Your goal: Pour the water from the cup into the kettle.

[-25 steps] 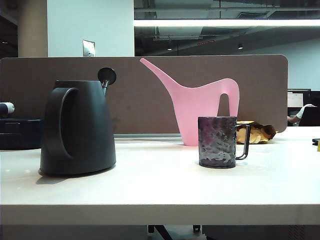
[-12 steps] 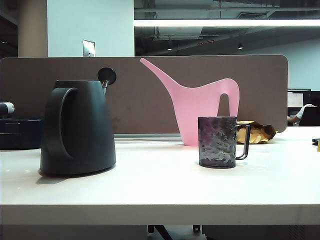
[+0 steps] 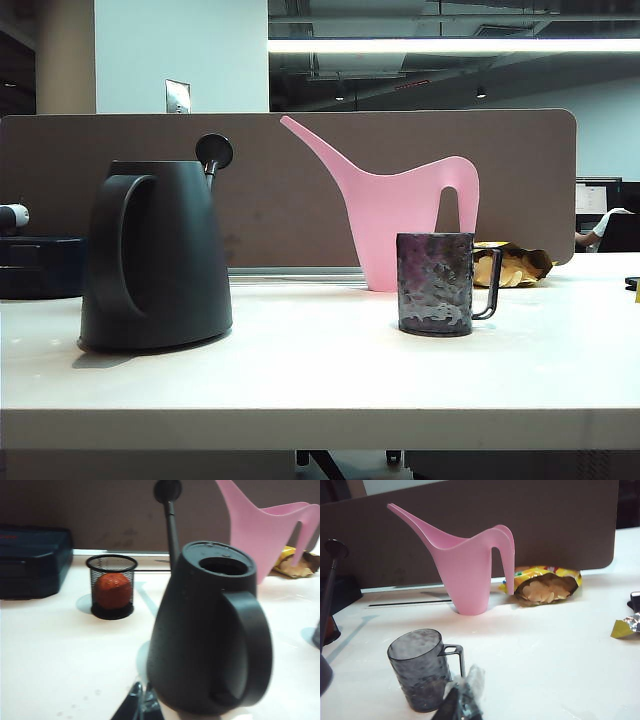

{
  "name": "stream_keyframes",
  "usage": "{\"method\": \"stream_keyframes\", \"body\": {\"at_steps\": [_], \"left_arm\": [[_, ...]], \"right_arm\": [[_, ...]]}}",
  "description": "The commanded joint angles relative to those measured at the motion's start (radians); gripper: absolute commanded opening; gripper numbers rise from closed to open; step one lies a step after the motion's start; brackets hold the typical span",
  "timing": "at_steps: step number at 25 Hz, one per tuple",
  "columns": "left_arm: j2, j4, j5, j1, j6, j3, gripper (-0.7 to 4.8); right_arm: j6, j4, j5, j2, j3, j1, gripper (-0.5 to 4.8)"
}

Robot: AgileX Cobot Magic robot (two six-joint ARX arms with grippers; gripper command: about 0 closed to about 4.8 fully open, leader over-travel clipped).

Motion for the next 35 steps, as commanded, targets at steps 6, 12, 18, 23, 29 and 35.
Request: {"method": "stream_keyframes", "body": {"at_steps": [6, 12, 18, 23, 29, 35], "left_arm": [[0.001, 0.011, 0.131, -0.001, 0.001, 0.002, -0.05], [0.001, 0.011, 0.176, -0.001, 0.001, 0.002, -0.05], [0.001, 0.011, 0.239, -0.001, 0.000, 0.002, -0.05], [0.001, 0.011, 0.240, -0.001, -0.003, 0.003, -0.05], [0.001, 0.011, 0.247, -0.001, -0.003, 0.003, -0.05], [0.001, 0.011, 0.247, -0.001, -0.003, 0.002, -0.05]], "right_arm": [[0.022, -0.121, -0.006, 0.016, 0.124, 0.001, -0.06], [0.026, -0.265, -0.014, 0.064, 0.274, 0.002, -0.06], [0.026, -0.362, -0.112, 0.278, 0.434, 0.002, 0.22], [0.026, -0.305, -0.174, 0.469, 0.459, 0.003, 2.19], [0.026, -0.206, -0.174, 0.681, 0.457, 0.003, 4.09], [0.026, 0.023, -0.174, 0.894, 0.454, 0.003, 4.47]]}}
